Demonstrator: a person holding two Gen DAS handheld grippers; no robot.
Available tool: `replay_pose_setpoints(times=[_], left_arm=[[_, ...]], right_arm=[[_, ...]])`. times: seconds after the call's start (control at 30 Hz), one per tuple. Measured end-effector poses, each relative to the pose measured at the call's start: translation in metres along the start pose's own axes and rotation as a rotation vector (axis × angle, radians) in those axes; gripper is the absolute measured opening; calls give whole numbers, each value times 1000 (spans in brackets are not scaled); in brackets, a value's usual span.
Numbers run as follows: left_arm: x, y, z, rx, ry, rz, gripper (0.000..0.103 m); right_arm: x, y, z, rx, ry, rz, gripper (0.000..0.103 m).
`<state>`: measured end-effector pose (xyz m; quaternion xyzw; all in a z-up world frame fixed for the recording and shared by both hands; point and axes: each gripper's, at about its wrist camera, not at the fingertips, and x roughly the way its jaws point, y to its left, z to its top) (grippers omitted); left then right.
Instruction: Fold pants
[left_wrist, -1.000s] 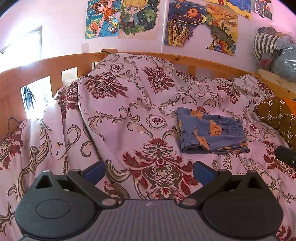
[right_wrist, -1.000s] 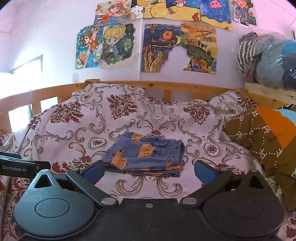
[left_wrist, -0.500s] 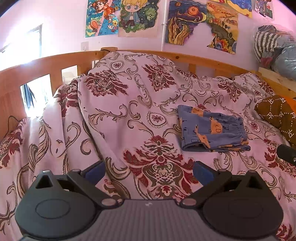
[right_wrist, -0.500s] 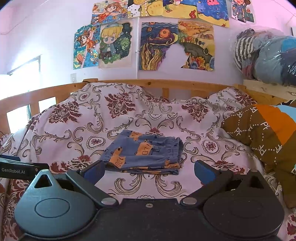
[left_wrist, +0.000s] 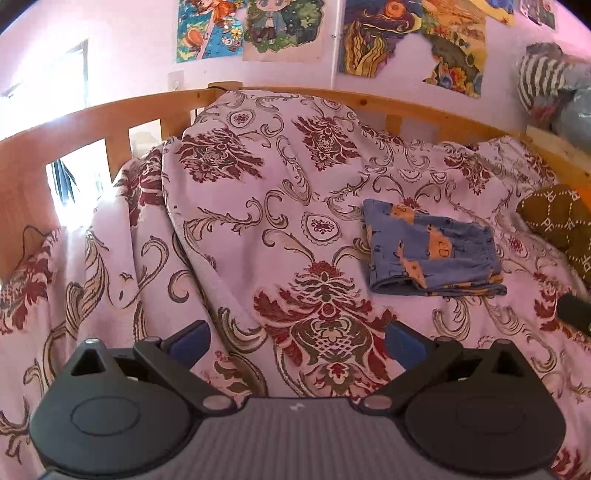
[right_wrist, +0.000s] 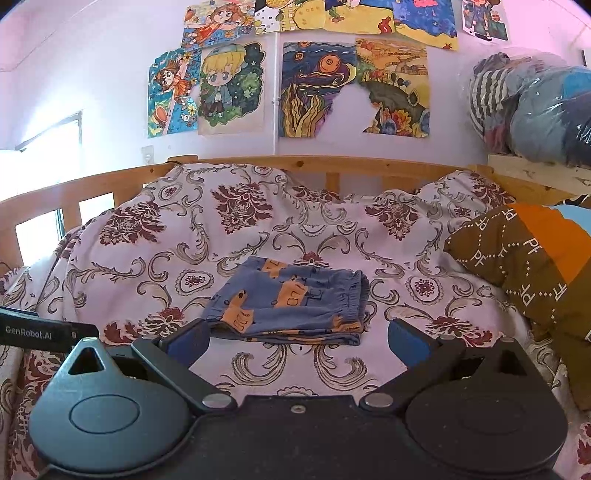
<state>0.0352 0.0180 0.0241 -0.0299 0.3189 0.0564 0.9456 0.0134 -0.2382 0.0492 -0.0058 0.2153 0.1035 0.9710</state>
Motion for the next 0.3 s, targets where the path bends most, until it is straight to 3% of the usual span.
replay_pose_setpoints(times=[0.3], left_arm=[[-1,1,0,1,-6,8,103]], right_arm=[[0,5,-2,3,6,1,102]])
